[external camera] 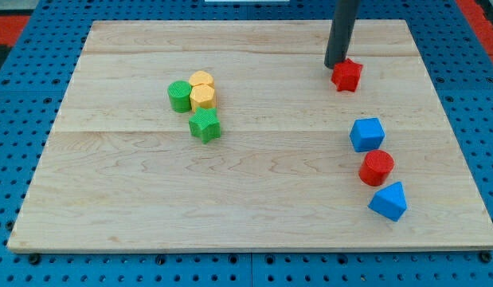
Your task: Place the red star above the blue cube
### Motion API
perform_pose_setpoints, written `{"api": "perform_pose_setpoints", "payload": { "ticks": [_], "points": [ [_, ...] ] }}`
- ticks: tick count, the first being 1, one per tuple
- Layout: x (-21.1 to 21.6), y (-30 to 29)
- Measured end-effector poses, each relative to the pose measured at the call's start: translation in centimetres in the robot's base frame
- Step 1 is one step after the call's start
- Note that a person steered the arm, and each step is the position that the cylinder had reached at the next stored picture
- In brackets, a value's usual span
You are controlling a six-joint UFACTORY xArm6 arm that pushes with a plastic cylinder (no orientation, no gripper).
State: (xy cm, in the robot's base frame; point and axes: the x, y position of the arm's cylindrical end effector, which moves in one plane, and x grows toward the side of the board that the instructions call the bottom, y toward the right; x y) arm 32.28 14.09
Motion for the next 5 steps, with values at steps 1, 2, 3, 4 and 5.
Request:
{"api": "perform_pose_setpoints", "payload": {
  "ticks": [1, 2, 3, 4, 5],
  "points": [
    [3.0, 0.0],
    [-0.1, -1.6],
    [-0.8, 1.1],
    [2.1, 2.7],
    [5.0, 2.5]
  ]
}}
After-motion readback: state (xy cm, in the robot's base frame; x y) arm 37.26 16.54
